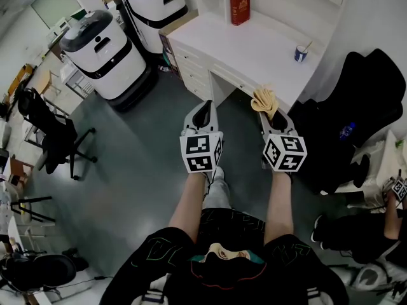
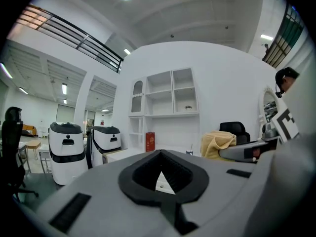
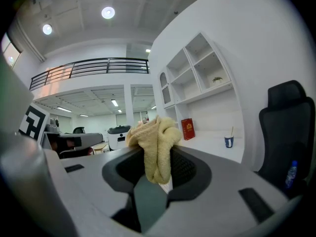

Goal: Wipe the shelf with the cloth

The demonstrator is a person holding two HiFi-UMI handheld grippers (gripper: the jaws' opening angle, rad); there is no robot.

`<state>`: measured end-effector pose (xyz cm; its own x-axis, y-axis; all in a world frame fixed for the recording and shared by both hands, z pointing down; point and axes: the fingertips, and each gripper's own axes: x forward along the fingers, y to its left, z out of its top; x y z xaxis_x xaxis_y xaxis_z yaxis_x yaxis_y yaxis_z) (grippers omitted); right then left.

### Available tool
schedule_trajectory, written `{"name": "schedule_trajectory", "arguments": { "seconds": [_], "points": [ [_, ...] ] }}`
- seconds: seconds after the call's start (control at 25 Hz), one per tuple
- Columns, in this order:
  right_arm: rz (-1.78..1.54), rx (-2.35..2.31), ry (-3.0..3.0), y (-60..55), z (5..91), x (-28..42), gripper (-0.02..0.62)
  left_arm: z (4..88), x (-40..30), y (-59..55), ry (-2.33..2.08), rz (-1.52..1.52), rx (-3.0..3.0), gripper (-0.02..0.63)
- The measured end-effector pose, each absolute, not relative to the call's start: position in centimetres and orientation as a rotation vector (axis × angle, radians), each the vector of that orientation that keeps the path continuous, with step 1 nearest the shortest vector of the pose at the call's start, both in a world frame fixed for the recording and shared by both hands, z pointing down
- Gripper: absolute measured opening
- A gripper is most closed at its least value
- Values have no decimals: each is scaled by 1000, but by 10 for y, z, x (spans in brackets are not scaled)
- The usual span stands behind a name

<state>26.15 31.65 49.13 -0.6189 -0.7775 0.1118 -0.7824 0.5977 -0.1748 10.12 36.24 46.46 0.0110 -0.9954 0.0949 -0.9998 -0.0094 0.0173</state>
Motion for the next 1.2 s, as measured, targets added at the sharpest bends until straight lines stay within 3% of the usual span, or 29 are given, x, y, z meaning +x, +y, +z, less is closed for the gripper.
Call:
{"name": "schedule_trajectory", "arguments": {
  "seconds": [0.4,0.68,1.2],
  "points": [
    [417,1343,-2688,236,541,235,130,519,76,277,-2048,97,2120,-3],
    [473,1272,-2644,165,571,180,130,557,34,201,-1995,148,2034,-3],
    [408,1331,-2593,41,553,118,130,543,-52,72,-2028,20,2011,-3]
  ]
}}
